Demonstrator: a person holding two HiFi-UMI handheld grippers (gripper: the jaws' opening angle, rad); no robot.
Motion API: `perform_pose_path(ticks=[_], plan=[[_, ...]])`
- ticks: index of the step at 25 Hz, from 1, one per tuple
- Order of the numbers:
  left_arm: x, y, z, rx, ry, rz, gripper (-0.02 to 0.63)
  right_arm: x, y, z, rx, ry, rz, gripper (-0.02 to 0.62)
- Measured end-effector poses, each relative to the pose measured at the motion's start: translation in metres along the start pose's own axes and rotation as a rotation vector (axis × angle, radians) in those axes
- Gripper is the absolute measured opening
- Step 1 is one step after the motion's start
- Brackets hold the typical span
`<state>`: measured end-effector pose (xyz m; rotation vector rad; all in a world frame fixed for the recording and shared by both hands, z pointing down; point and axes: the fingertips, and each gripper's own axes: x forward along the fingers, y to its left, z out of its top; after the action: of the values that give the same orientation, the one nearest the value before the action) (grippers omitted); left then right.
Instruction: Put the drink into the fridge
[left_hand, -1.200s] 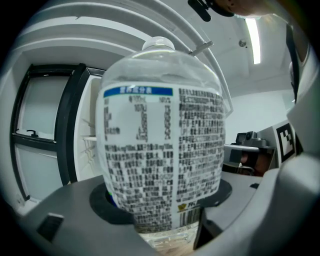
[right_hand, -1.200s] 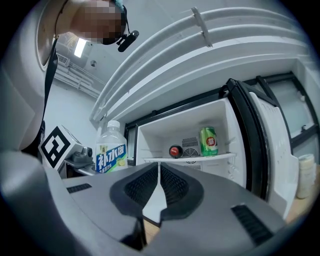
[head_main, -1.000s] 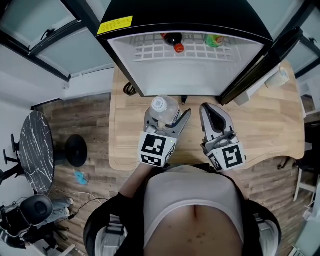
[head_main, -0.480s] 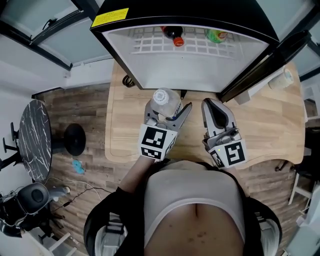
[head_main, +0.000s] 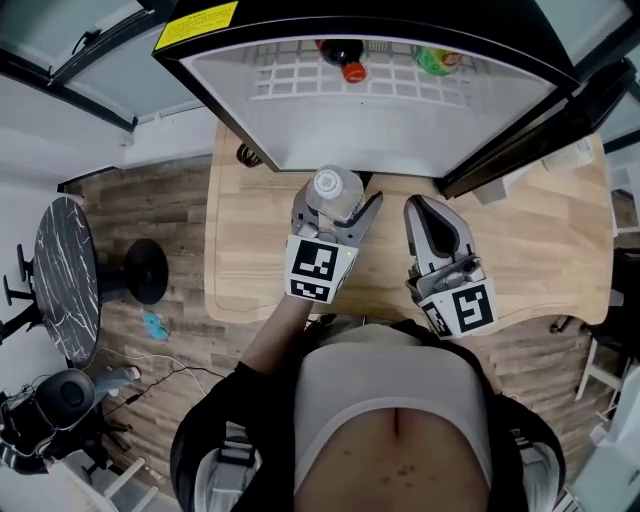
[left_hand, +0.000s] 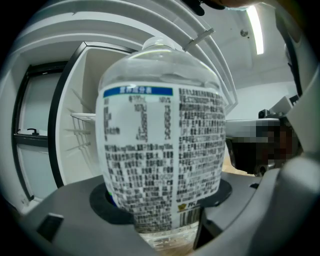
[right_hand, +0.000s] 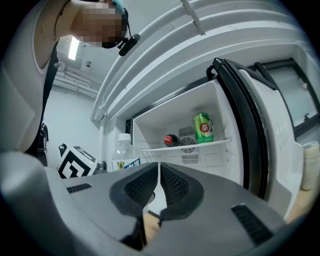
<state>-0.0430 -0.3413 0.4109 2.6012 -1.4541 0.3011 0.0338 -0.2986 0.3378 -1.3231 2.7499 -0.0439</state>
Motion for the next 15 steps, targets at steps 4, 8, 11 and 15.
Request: perform_pose_path(ticks=[4,8,11,15], plan=[[0.012,0.006,-0.010,0.005,0.010,0.006,0.345,0.000,-0.002,-0.008,0.013,0.017,-0.006,0.035],[0.026,0.012,-0.019,0.004,0.018,0.021,0.345,0.000,-0.007,-0.015,0.019,0.031,-0.018,0.037],[0.034,0.016,-0.027,-0.013,0.010,0.026,0.345,0.001,-0.010,-0.017,0.021,0.033,-0.025,0.037],[0.043,0.022,-0.037,-0.012,0.013,0.044,0.345,0.005,-0.012,-0.022,0.027,0.038,-0.026,0.037]])
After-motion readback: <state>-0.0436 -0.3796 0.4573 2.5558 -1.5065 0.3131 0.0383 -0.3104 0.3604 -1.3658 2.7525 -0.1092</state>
